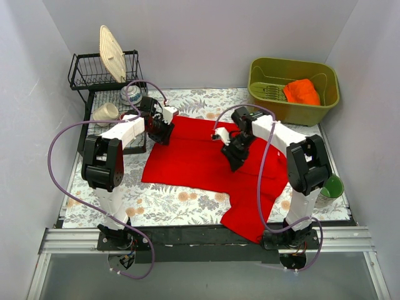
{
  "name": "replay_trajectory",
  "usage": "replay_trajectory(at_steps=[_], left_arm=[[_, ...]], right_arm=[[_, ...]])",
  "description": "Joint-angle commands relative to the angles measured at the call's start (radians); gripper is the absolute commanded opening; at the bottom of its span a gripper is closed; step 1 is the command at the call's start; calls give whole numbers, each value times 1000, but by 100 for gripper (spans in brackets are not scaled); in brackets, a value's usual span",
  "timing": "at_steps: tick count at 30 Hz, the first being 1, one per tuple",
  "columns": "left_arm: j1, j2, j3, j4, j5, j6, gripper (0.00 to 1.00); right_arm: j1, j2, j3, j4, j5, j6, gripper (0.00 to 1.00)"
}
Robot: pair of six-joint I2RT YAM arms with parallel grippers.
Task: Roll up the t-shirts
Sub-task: Fold the T-shirt at the center of the board.
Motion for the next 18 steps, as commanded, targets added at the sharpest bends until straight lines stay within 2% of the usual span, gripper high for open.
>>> replay_trajectory(at_steps=[1, 4, 9, 11, 15, 16, 18], left_arm=[[1, -58, -8, 9, 21, 6, 38], [1, -54, 4, 12, 26, 9, 38], [1, -17, 58, 32, 13, -3, 38], [1, 7, 88, 52, -17, -22, 38], [1, 69, 157, 102, -63, -68, 38], [-1, 84, 176, 104, -71, -77, 36], [1, 138, 237, 98, -97, -92, 33]], right_arm=[[60, -8, 65, -15, -50, 38, 49], [25, 7, 123, -35, -11, 23, 50], [-164, 56, 244, -46, -16, 20, 49], [-231, 73, 258, -15, 41, 19, 47], [-298, 37, 188, 169, 192, -7, 39], [-310, 9, 127, 263, 249, -42, 37], [-313, -28, 75, 350, 300, -78, 32]])
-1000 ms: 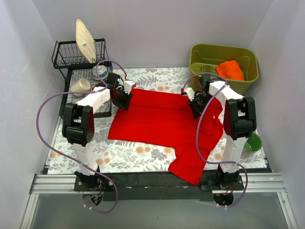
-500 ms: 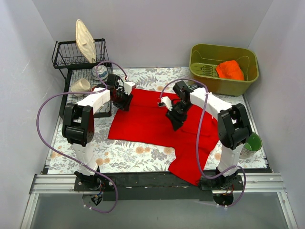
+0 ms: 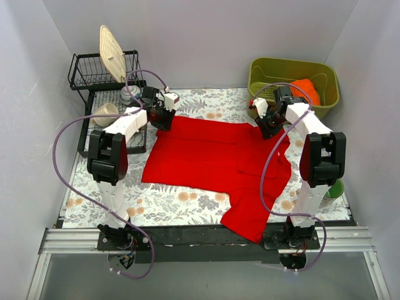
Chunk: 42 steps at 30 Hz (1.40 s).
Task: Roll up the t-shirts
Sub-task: Fold the T-shirt at the center of the board.
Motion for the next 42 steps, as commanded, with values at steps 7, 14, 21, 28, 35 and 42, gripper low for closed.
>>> replay_trajectory(at_steps=[7, 14, 21, 28, 35, 42], left_arm=[[1, 195, 236, 23, -101, -54, 8], [-1, 278, 293, 23, -129, -55, 0], [-1, 327, 301, 15, -180, -38, 0], [-1, 345, 284, 12, -216, -24, 0], [-1, 353, 285, 15, -258, -15, 0], [-1, 353, 282, 32, -322, -15, 0]], right_arm=[[-2, -94, -200, 415, 273, -140, 22], [-8, -59, -245, 542, 377, -200, 19], [-13, 30, -303, 665, 491, -347, 19], [-25, 82, -334, 773, 554, -471, 19], [-31, 165, -314, 883, 597, -583, 20], [-34, 240, -207, 885, 598, -600, 20]])
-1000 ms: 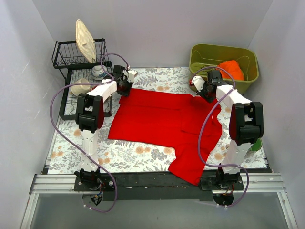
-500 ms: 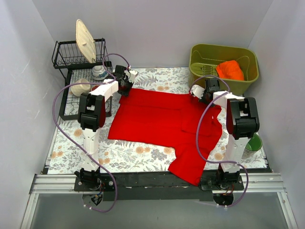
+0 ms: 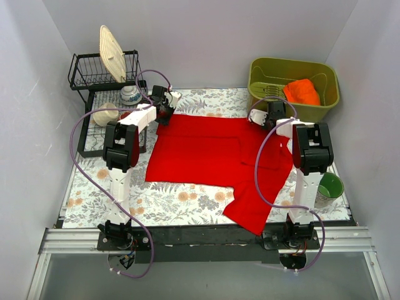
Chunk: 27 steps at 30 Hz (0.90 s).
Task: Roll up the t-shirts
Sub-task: Fold the T-shirt at the center of the board.
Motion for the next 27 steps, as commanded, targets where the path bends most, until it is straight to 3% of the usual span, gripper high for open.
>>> replay_trajectory(at_steps=[1, 9, 13, 16, 17, 20, 23, 27], left_arm=[[10, 37, 2, -11, -101, 15, 0], [11, -11, 5, -17, -60, 16, 0], [10, -75, 39, -57, -5, 4, 1], [7, -145, 54, -100, 66, -10, 9], [4, -167, 52, -123, 84, -10, 20], [-1, -251, 34, -163, 167, 5, 33], [-1, -355, -35, -183, 253, 42, 38], [-1, -478, -148, -209, 367, 79, 47]], right_arm=[[-14, 59, 75, 13, 1, -32, 20], [-12, -13, 48, -31, -13, 8, 24], [-14, -97, 60, -123, -35, 112, 36], [-12, -174, 85, -264, -80, 183, 42], [-11, -209, 98, -338, -96, 226, 42], [-12, -279, 120, -455, -157, 287, 45], [-14, -379, 91, -588, -245, 298, 45], [-15, -536, -39, -804, -528, 202, 46]])
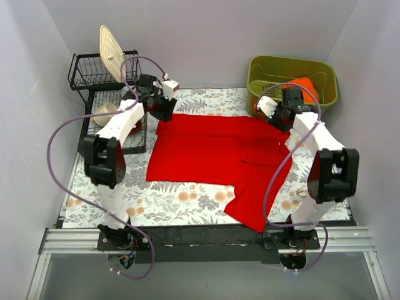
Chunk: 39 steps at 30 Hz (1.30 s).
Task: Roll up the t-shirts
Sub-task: Fold the T-shirt at the center of the board.
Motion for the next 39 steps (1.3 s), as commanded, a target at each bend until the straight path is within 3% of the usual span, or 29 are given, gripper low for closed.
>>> replay_trajectory(at_steps=[1, 5, 8, 13, 23, 24, 25, 29, 39], left_arm=[[-3, -189, -87, -65, 167, 40, 48], [-3, -238, -173, -95, 215, 23, 49], [-3, -275, -218, -93, 227, 18, 49], [-3, -335, -330, -89, 218, 58, 49], [-4, -378, -478, -44, 285, 10, 49], [-3, -396, -495, -36, 281, 9, 49], [-3, -408, -509, -29, 273, 9, 49], [5, -453, -555, -26, 246, 23, 49], [24, -477, -629, -9, 218, 27, 49]], right_arm=[[-4, -192, -137, -317, -330, -73, 47], [33, -426, -289, -420, -511, -236, 56], [218, -520, -408, -499, -502, -351, 57], [427, -628, -563, -527, -497, -475, 52], [855, -787, -643, -527, -497, -476, 52], [875, -798, -675, -527, -497, -476, 52], [890, -806, -692, -784, -564, -641, 44], [903, -795, -755, -785, -496, -722, 40], [907, -814, -841, -773, -442, -899, 43]])
